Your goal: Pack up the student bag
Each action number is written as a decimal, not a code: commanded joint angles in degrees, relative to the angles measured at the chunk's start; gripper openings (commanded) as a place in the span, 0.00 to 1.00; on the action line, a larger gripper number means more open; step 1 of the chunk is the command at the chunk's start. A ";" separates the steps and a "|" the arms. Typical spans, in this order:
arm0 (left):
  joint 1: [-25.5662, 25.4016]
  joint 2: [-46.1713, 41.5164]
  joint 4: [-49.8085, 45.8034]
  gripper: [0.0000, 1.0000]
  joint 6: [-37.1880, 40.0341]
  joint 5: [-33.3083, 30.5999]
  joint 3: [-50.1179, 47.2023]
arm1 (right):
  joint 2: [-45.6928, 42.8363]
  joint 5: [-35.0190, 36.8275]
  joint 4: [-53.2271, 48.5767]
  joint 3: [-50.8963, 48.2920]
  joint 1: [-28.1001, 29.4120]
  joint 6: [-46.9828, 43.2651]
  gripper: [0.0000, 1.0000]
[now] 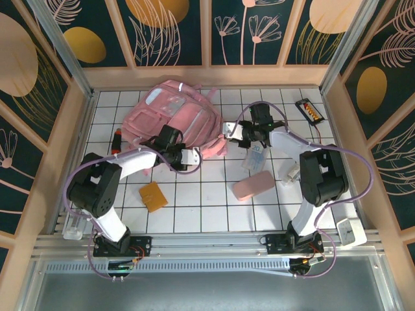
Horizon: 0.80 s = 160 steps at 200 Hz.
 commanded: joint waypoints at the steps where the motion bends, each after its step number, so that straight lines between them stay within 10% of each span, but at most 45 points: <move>1: 0.87 -2.78 -2.15 0.00 0.72 -0.39 -2.17 | -2.24 -3.40 3.51 -1.88 -0.87 9.43 0.00; 13: 0.89 -4.95 -0.21 0.00 0.20 2.48 -3.96 | -2.36 -7.72 5.51 -2.12 -1.91 13.93 0.01; 27: 0.89 -7.21 3.40 0.06 -3.68 7.53 -4.88 | -1.50 -10.92 9.25 -1.22 -2.97 21.66 0.28; 42: 0.89 -8.11 9.47 0.50 -14.19 11.67 -3.65 | 0.92 -9.18 13.32 1.97 -3.31 35.75 0.39; 61: 0.89 -4.64 15.50 0.72 -32.48 10.13 1.82 | 5.02 -5.87 14.40 9.02 -3.27 58.63 0.41; 95: 0.89 12.08 -3.21 0.49 -42.94 7.51 24.48 | 5.97 -3.09 14.21 10.16 -3.25 82.14 0.45; 160: 0.46 13.71 -2.64 0.62 -42.24 12.83 22.64 | 7.12 -5.92 0.83 12.83 -3.16 75.12 0.46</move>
